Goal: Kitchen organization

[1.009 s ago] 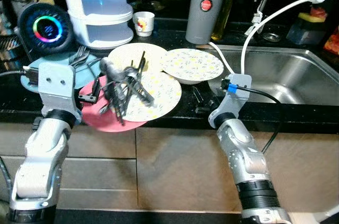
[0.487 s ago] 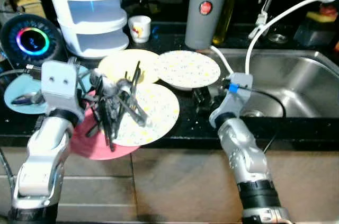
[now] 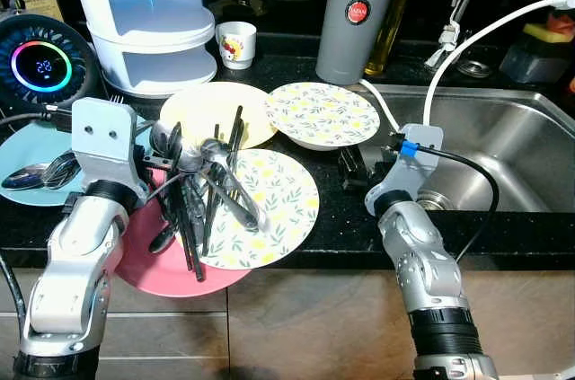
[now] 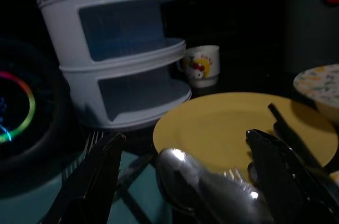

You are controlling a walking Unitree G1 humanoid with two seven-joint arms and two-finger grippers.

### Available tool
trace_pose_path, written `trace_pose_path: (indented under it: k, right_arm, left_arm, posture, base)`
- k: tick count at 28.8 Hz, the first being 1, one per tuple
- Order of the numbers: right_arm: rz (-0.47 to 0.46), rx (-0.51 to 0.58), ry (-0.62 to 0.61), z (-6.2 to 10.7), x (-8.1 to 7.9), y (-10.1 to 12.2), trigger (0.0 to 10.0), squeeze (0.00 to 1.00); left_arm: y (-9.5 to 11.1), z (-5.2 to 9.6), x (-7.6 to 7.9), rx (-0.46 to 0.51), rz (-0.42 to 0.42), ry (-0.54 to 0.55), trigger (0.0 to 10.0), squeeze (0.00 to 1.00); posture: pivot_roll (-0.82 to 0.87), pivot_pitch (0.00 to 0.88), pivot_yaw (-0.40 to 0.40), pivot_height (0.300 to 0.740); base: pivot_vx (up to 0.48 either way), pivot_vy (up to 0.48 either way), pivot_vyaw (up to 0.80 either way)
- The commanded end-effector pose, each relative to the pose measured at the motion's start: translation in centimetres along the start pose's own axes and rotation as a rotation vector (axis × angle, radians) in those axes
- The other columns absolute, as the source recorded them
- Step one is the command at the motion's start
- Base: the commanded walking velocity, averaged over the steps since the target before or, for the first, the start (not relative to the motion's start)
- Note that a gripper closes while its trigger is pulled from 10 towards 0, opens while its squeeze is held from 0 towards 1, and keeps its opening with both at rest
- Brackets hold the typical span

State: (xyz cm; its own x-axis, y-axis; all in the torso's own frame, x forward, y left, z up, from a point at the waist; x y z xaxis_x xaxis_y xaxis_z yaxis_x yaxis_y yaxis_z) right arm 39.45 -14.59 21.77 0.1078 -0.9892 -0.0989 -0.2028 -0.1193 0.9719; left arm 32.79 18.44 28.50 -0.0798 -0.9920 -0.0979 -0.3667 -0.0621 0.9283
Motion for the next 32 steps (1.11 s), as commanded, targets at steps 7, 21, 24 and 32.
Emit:
trace_pose_path:
  k: [7, 21, 24, 32]
  right_arm:
    - [0.039, -0.02, 0.005, -0.3, 1.1, 0.6, 10.0, 0.0]
    - [0.053, 0.004, 0.035, -0.8, 1.3, 2.1, 10.0, 0.0]
    - [0.043, -0.004, 0.041, -0.8, 0.9, 1.9, 10.0, 0.0]
    - [0.036, -0.016, 0.063, -0.6, 0.2, 1.4, 10.0, 0.0]
  left_arm:
    - [0.8, -0.7, -1.0, -0.024, 0.016, 0.044, 10.0, 0.0]
    - [0.9, -0.9, -1.8, -0.053, 0.024, 0.089, 10.0, 0.0]
    - [0.9, -1.0, -1.7, -0.06, 0.022, 0.085, 10.0, 0.0]
    - [1.0, -0.9, -1.6, -0.064, 0.021, 0.082, 10.0, 0.0]
  posture:
    - [0.13, 0.118, -0.043, 0.74]
    - [0.12, 0.121, -0.044, 0.74]
    - [0.12, 0.125, -0.046, 0.74]
    - [0.12, 0.128, -0.048, 0.74]
  base:
    - [0.0, 0.0, 0.0]
    - [0.0, 0.0, 0.0]
    - [0.0, -0.209, 0.0]
    - [0.0, -0.322, 0.0]
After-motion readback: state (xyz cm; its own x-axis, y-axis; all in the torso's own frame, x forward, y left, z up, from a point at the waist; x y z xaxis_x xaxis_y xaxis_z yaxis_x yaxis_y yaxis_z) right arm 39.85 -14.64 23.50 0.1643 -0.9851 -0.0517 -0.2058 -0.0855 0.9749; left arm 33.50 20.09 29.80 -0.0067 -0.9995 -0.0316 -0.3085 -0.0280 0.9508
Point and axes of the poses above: a point about 5 cm out from each wrist's last joint towards the gripper, its own z axis pointing back from the gripper into the wrist, its own y axis along the axis of the wrist's last joint, x = y × z, the point moved 4 cm from there along -z, pointing out of the wrist towards the gripper, and after that the axes turned 6 degrees about z, right-handed, at the moved point
